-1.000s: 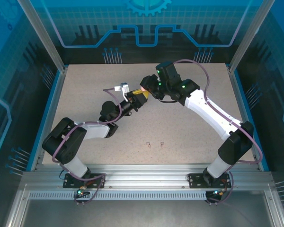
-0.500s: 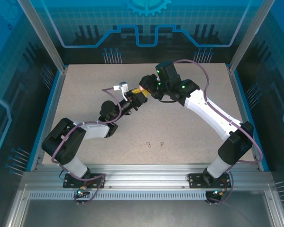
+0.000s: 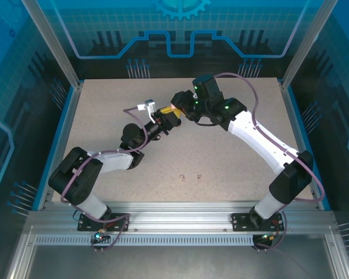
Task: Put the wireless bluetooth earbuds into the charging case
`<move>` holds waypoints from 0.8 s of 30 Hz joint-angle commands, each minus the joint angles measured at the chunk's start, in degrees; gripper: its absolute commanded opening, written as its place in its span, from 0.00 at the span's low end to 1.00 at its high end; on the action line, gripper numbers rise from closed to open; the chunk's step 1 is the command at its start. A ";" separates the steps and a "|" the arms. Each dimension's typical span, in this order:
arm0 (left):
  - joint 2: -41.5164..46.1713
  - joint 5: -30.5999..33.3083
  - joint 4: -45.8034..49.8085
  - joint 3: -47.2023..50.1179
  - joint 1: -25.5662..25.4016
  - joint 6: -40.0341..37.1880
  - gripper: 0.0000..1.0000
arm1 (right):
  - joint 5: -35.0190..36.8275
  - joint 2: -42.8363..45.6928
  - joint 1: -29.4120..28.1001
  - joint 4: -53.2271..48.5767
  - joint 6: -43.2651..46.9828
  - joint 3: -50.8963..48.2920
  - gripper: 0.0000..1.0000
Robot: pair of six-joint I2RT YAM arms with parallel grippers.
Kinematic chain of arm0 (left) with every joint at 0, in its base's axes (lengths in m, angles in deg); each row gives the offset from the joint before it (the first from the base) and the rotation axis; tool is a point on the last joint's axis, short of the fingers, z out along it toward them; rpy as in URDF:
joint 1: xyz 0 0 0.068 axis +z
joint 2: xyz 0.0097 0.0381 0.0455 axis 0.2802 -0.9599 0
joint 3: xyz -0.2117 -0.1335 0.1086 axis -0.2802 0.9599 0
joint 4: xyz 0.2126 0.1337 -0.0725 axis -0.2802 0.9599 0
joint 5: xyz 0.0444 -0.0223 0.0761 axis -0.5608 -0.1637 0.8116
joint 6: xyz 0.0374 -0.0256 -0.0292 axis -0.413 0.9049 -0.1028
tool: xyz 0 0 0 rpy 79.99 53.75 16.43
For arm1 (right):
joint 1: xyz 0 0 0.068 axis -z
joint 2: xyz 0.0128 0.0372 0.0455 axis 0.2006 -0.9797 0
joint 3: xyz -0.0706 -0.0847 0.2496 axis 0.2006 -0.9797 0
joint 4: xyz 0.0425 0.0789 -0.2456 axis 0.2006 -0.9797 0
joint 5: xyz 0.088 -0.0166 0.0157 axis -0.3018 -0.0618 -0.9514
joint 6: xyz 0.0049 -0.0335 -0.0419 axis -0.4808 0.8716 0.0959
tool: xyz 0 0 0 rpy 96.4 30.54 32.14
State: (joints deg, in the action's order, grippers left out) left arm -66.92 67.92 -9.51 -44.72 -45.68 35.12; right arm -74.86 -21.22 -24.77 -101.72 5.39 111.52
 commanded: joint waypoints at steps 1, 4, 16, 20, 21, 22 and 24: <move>2.74 -0.69 -4.43 -1.64 -0.19 -1.45 0.29 | -0.09 0.60 -0.20 -0.56 -0.69 -1.08 0.44; 2.95 -0.65 -4.44 -1.59 -0.14 -1.48 0.23 | -0.15 0.60 -0.23 -0.55 -0.67 -1.17 0.44; 2.82 -1.98 -4.44 -2.17 -0.19 0.06 0.05 | -0.29 1.16 0.54 1.14 0.72 -0.45 0.66; 2.51 -2.25 -4.40 -1.83 -0.12 0.96 0.03 | 0.51 3.45 2.77 1.45 3.37 -0.26 0.73; 2.43 -2.49 -4.10 -1.82 -0.13 1.20 0.03 | 0.90 4.41 3.38 1.23 4.62 -0.52 0.74; 2.49 -2.70 -3.57 -1.82 -0.06 1.44 0.02 | 1.27 5.29 3.92 0.64 5.73 -0.78 0.74; 2.52 -3.67 -2.41 -1.82 0.08 1.58 0.01 | 1.65 7.52 5.31 0.02 8.99 -2.09 0.74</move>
State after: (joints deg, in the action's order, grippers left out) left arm -65.87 66.24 -10.34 -45.04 -45.70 35.34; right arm -74.88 -18.23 -21.53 -101.15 9.28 110.58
